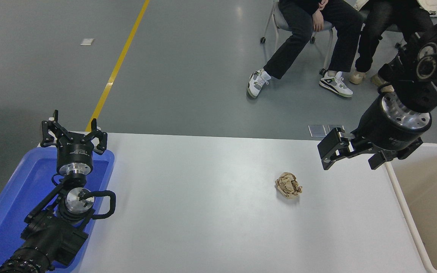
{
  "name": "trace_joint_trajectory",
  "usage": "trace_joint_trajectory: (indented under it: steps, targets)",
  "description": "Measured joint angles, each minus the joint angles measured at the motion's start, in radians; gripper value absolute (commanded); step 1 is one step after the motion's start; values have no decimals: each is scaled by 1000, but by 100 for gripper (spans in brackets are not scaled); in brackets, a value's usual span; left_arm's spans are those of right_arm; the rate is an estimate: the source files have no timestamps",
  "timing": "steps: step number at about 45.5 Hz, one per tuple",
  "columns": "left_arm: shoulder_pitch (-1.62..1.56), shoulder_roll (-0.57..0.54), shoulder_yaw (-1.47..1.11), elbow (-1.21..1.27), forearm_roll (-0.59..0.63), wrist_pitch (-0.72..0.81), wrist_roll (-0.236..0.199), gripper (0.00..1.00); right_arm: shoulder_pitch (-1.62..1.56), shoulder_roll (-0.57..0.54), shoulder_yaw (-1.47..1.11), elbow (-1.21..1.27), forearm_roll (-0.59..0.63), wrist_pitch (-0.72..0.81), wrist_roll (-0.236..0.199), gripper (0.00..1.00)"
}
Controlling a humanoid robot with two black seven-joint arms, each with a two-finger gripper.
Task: Pick up paper ball place in dustbin
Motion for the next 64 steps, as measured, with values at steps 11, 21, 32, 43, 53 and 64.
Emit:
trace_joint_trajectory:
  steps: [11,21,32,43,53,64]
  targets:
    - [0,0,0,0,0,0,0,99,-5,0,2,-4,0,0,0,100]
    - [0,0,0,0,-1,0,0,99,-20,15,19,-38,-1,-3,0,100]
    - [0,0,0,0,-1,0,0,99,-94,65,84,-144,24,-14,0,100]
    - [0,0,0,0,-1,0,0,99,-216,131,130,-293,49,-30,0,100]
    - [0,0,0,0,-1,0,0,99,-385,161,184,-457,42,-47,0,100]
    - [0,0,0,0,0,0,0,99,-565,222,210,-627,34,-82,0,100]
